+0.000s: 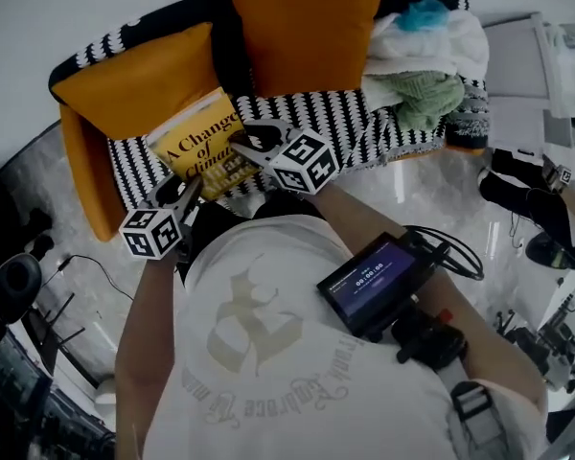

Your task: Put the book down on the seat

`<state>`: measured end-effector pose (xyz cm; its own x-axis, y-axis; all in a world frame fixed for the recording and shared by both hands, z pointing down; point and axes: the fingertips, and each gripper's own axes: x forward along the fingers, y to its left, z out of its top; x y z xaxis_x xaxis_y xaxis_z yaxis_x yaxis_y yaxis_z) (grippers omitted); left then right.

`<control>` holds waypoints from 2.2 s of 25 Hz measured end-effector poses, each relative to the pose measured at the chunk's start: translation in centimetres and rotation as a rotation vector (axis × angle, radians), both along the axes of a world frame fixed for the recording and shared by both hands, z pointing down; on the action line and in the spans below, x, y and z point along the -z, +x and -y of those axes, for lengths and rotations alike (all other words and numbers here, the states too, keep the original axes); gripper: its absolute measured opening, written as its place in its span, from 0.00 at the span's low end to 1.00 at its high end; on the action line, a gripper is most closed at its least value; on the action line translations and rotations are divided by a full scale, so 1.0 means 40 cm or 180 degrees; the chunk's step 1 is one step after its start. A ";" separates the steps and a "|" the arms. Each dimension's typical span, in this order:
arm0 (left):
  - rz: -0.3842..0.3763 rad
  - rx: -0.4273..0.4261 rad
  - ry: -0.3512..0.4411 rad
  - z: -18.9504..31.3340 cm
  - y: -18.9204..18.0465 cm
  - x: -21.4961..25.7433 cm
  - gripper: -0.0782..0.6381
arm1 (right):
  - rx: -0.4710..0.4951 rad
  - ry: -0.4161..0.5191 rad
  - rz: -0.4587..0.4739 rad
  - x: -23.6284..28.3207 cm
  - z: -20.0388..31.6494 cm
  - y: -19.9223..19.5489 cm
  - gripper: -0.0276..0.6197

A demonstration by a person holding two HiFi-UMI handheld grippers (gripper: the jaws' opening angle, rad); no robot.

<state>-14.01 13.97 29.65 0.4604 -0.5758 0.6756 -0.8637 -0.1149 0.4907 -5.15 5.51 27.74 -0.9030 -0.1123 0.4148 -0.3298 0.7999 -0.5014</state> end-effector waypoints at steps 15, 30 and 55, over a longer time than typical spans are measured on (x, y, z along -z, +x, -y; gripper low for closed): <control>-0.0048 0.0193 -0.0273 -0.016 0.056 -0.092 0.39 | 0.0208 -0.0280 -0.0075 -0.109 -0.004 0.046 0.27; -0.0201 0.0132 -0.0564 -0.027 0.137 -0.225 0.39 | 0.0037 -0.0565 -0.0248 -0.253 -0.020 0.132 0.27; -0.0497 0.0167 -0.1028 -0.017 0.172 -0.567 0.39 | -0.0148 -0.0966 -0.0576 -0.603 -0.006 0.168 0.27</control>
<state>-7.12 14.64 52.34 0.5480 -0.3697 0.7503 -0.7761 0.1100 0.6210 1.55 5.75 51.85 -0.8086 0.0014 0.5884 -0.4676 0.6056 -0.6439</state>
